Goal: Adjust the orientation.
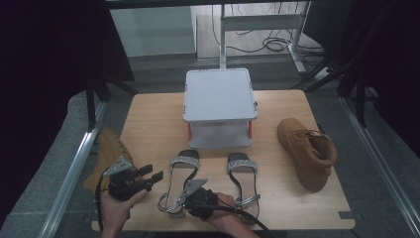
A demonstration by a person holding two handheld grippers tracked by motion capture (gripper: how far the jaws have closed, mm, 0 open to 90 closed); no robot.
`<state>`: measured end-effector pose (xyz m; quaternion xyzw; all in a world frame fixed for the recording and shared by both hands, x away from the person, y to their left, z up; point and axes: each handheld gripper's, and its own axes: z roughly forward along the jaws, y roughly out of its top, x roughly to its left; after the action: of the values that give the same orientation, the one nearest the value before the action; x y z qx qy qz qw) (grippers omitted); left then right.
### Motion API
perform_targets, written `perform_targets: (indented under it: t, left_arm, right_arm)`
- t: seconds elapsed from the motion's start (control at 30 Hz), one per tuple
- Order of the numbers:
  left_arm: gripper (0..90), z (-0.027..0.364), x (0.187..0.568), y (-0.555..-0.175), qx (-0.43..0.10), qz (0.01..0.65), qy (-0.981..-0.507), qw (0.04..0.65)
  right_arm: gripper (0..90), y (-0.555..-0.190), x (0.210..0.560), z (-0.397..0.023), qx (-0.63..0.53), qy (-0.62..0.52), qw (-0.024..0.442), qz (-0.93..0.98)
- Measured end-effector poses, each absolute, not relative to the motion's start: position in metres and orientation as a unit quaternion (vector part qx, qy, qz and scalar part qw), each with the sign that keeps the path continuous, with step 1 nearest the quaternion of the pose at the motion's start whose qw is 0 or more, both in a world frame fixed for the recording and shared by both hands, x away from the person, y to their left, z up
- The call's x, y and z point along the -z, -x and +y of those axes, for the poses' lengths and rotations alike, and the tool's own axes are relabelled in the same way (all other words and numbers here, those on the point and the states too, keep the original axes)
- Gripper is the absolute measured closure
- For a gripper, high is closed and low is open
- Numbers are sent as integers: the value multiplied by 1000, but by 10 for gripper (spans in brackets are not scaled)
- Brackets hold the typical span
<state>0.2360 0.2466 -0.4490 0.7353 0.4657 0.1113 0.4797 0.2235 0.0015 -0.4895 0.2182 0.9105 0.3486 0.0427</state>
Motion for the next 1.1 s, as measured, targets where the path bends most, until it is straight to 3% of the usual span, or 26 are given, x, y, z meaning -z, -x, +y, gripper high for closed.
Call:
perform_targets:
  t: [1.1]
  left_arm:
    - [438, 266, 447, -234, -106, 483, -714, 496]
  right_arm:
    - [890, -230, 509, 48, -429, -219, 11, 876]
